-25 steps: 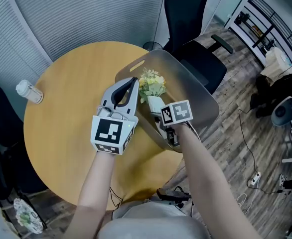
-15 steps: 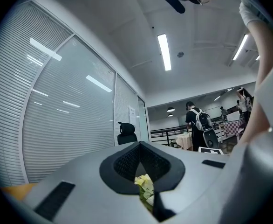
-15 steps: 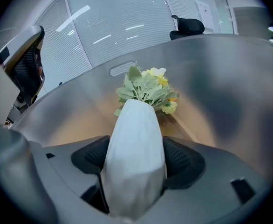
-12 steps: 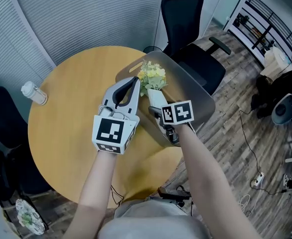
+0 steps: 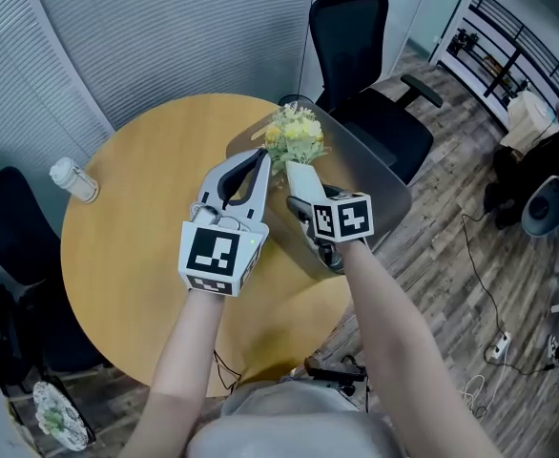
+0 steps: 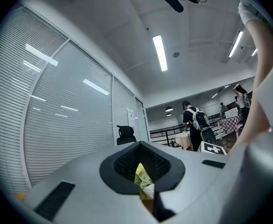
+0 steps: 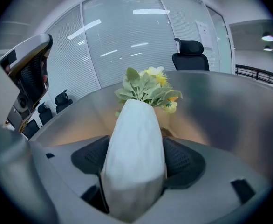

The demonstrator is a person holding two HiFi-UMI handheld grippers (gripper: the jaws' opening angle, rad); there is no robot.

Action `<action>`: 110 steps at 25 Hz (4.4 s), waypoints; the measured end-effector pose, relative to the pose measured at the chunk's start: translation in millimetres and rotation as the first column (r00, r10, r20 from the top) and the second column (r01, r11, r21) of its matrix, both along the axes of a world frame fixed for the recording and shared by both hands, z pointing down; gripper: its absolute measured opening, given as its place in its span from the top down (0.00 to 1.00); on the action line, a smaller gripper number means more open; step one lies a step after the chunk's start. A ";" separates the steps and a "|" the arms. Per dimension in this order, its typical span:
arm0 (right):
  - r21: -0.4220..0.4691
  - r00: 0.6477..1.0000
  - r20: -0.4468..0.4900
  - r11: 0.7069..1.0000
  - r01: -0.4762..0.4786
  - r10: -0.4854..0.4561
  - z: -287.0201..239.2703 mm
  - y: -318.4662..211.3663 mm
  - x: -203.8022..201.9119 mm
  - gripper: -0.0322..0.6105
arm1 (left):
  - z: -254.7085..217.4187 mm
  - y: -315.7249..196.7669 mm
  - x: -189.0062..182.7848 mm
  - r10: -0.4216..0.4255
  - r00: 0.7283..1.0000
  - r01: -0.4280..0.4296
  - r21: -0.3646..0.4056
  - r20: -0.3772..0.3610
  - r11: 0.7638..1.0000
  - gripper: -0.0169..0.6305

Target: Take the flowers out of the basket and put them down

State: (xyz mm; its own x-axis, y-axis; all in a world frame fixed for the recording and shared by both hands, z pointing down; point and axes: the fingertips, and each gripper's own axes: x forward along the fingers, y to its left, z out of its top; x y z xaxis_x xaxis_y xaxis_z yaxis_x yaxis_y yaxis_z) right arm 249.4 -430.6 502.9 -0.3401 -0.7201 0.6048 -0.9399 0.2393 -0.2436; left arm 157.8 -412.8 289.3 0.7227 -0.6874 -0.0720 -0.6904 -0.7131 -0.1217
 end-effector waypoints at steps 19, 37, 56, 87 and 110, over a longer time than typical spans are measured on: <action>0.241 0.999 -0.032 0.970 0.026 -0.019 -48.2 3.5 6.6 0.36 | -8.7 26.9 -5.5 0.001 1.000 -0.002 0.027 0.021 1.000 0.97; 0.416 1.000 0.008 0.909 0.002 -0.006 -110.2 -3.2 16.0 0.36 | -20.0 39.8 -11.2 -0.023 1.000 0.022 0.051 0.015 0.998 0.97; 0.592 0.997 0.042 0.805 0.024 -0.060 -188.7 24.1 11.8 0.36 | -47.2 76.1 -0.1 -0.016 1.000 0.014 0.104 0.022 0.995 0.97; 0.751 0.991 0.033 0.657 0.061 -0.130 -256.0 134.9 -41.8 0.36 | -67.9 147.8 -31.0 -0.091 0.996 0.091 0.159 -0.009 0.983 0.97; 0.760 0.967 0.145 0.649 0.026 -0.209 -245.4 176.0 -95.0 0.36 | -58.2 183.6 -83.9 -0.203 0.979 0.205 0.123 -0.036 0.971 0.97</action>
State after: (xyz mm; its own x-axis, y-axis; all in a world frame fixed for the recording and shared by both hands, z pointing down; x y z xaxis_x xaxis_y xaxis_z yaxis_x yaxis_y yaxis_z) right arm 154.4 -254.6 257.5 -0.5010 -0.8386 -0.2136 -0.8409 0.5301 -0.1088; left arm 73.9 -229.1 231.1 0.5653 -0.8046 -0.1817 -0.8234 -0.5370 -0.1837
